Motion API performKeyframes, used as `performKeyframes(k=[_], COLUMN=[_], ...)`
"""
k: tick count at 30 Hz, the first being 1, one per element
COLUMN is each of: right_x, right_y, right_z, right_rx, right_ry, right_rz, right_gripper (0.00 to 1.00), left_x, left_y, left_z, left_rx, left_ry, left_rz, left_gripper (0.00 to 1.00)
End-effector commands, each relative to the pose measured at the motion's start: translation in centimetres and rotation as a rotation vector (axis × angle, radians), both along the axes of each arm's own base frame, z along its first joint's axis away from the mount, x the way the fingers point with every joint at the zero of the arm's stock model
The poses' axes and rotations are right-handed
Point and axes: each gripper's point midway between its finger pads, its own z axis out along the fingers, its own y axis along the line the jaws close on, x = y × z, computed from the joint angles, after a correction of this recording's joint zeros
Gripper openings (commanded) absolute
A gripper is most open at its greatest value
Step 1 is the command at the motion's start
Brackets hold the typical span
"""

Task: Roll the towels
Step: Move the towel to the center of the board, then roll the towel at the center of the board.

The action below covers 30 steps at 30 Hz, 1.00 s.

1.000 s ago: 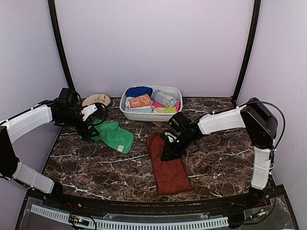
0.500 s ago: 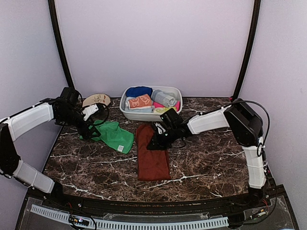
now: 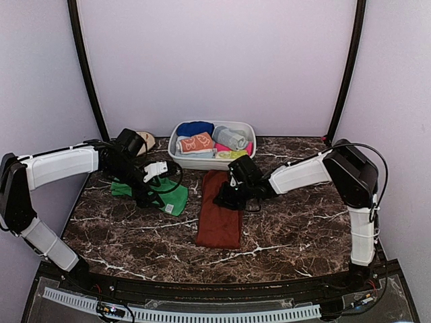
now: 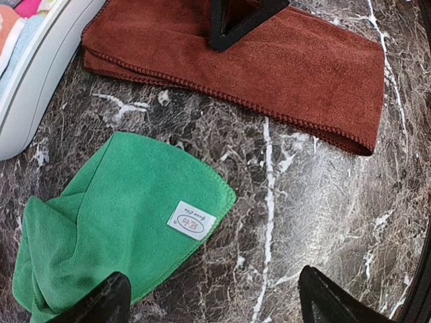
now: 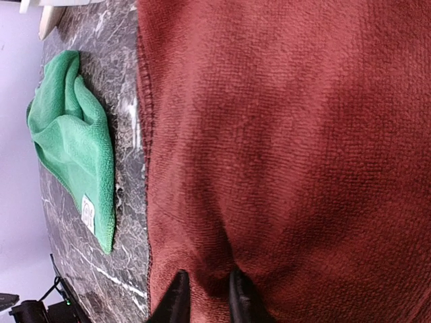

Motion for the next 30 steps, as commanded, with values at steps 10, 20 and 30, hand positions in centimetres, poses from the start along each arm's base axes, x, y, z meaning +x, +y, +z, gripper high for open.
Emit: performKeyframes(k=[10,20,30], right_x=[-1.6,-6.4,-12.7], right_y=[-7.6,-14.1,-11.2], right_z=[7.6,10.5,12.2], right_rx=[-0.278,-0.703,-0.406], right_ry=[-0.386,-0.808,-1.051], right_rz=[0.062,0.161,0.485], right_gripper=[0.45,1.00,0.99], left_x=[1.0,3.0,5.6], left_y=[-2.4,-5.6,-10.4], left_z=[2.8,2.4,0.1], left_rx=[-0.084,-0.144,-0.119], left_ry=[-0.037,0.089,0.101], left_rz=[-0.021,0.020,-0.018], left_gripper=[0.92,0.85,0.84])
